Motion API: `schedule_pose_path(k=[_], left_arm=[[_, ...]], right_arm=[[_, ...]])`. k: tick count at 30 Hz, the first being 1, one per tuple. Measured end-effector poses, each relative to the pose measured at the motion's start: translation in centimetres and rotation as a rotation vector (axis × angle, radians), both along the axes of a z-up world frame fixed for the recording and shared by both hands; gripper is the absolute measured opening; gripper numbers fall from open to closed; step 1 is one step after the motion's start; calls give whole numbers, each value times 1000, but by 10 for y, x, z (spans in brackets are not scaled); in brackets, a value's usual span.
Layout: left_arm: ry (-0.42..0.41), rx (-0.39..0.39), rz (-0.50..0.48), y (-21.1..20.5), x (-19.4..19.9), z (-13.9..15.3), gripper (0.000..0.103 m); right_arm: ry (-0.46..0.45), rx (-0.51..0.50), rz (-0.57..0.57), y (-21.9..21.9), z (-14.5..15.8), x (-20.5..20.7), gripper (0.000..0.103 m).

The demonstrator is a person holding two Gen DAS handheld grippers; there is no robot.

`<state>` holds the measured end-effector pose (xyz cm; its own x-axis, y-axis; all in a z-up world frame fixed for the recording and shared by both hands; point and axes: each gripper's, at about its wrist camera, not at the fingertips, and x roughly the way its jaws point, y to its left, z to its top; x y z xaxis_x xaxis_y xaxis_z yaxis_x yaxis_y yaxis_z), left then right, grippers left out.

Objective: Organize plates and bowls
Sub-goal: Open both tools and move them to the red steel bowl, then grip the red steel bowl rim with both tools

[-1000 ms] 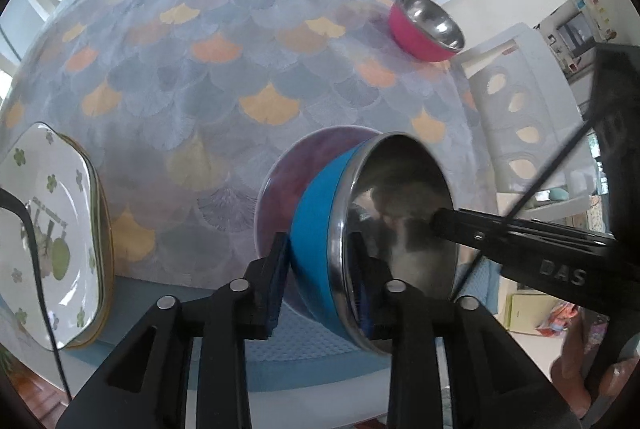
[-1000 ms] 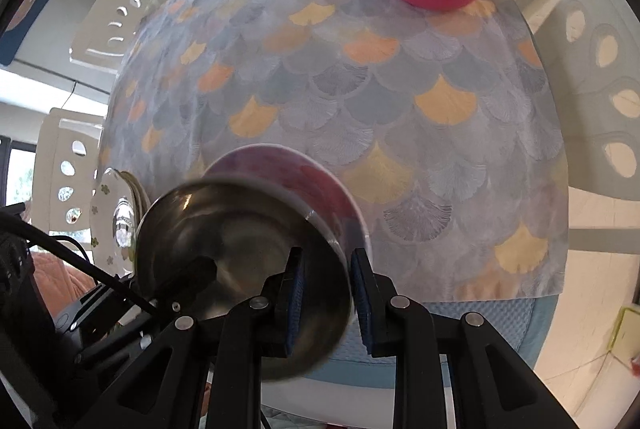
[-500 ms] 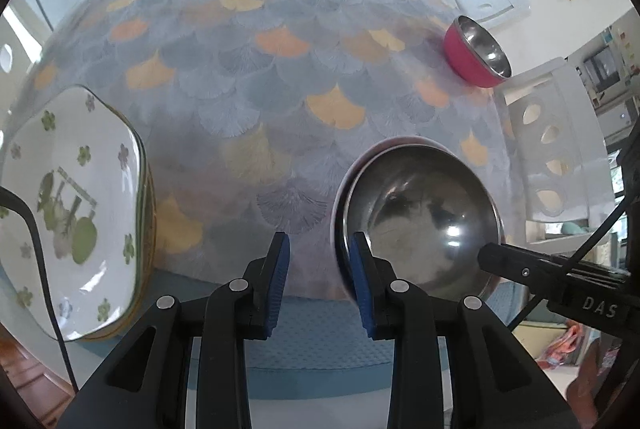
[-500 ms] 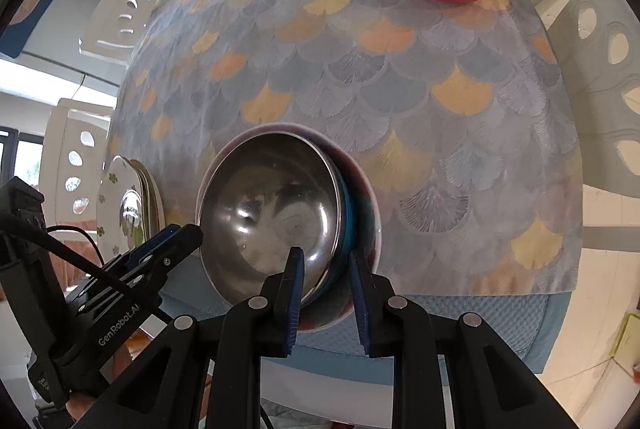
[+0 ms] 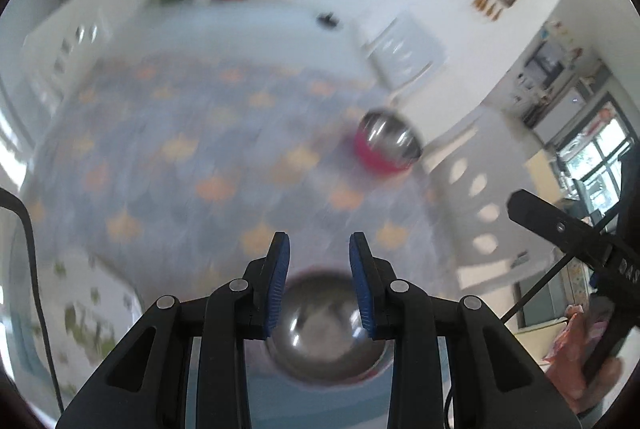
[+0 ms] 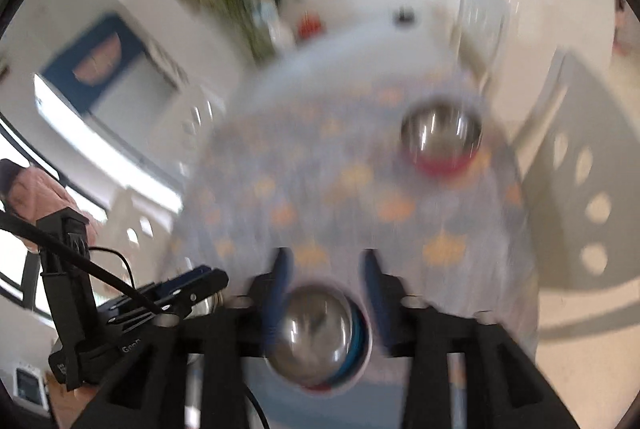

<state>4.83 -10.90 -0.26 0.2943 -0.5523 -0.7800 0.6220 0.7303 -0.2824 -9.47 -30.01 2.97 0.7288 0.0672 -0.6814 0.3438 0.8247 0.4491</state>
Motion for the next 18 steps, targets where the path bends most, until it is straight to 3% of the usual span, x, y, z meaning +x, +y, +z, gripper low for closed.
schedule_pose_path(k=[2,6,9,18], left_arm=[[-29,-18,-15,-14,7,14,33],[-36,-21,-36,-48,34,26,45],[-23,-24,-63,-75,55,21,65],[88,66,-164,-180,104,-53,66]], right_arm=[[-58,-29,-38,-11,9,-4,68],[-31,-64,-100,-37,7,4,68],[-3,-33,-150,-63,-7,13,68],[135,39,-221,-133,-79,63,68]])
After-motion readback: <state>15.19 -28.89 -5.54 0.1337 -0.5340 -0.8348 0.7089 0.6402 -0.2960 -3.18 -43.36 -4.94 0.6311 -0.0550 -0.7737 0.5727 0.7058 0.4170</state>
